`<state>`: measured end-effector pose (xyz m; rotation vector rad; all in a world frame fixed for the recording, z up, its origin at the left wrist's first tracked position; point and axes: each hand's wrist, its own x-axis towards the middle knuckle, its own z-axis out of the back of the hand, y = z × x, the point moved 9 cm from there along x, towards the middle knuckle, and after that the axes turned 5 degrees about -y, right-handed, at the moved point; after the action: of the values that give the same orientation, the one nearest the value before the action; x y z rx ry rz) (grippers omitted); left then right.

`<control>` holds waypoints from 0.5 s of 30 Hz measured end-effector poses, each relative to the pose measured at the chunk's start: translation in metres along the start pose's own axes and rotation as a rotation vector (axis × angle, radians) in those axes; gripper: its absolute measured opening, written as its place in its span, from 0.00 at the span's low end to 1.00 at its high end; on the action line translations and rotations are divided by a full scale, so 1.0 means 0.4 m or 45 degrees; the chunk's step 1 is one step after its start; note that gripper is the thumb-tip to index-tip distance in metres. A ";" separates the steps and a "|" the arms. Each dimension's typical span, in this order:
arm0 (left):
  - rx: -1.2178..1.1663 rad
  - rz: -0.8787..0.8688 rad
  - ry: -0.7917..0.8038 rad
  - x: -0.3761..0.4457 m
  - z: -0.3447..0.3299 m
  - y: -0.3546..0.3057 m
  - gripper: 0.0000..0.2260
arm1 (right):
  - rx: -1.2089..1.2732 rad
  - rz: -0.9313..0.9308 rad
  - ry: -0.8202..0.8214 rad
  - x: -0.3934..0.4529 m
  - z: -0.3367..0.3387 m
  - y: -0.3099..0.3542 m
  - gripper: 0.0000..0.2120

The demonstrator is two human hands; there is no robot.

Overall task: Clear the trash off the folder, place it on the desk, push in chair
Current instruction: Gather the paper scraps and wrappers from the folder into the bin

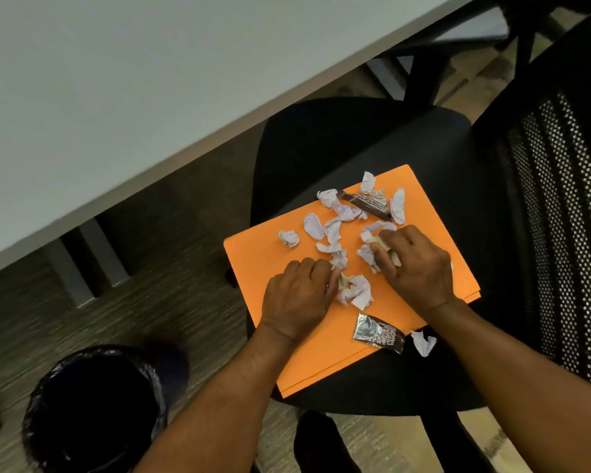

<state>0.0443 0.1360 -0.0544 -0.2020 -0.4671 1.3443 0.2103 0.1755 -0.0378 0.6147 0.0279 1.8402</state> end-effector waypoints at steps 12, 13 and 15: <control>-0.306 0.240 -0.442 -0.005 0.166 0.018 0.13 | 0.258 -0.350 -0.376 0.092 0.123 0.057 0.20; -0.327 0.292 -0.481 -0.015 0.187 0.036 0.13 | 0.297 -0.331 -0.388 0.099 0.122 0.088 0.20; -0.353 0.383 -0.593 -0.041 0.238 0.083 0.14 | 0.362 -0.263 -0.394 0.112 0.110 0.166 0.20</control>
<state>-0.0292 0.1160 0.0135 -0.1910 -1.0508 1.6238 0.1604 0.1793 0.0387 1.0514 0.1440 1.5371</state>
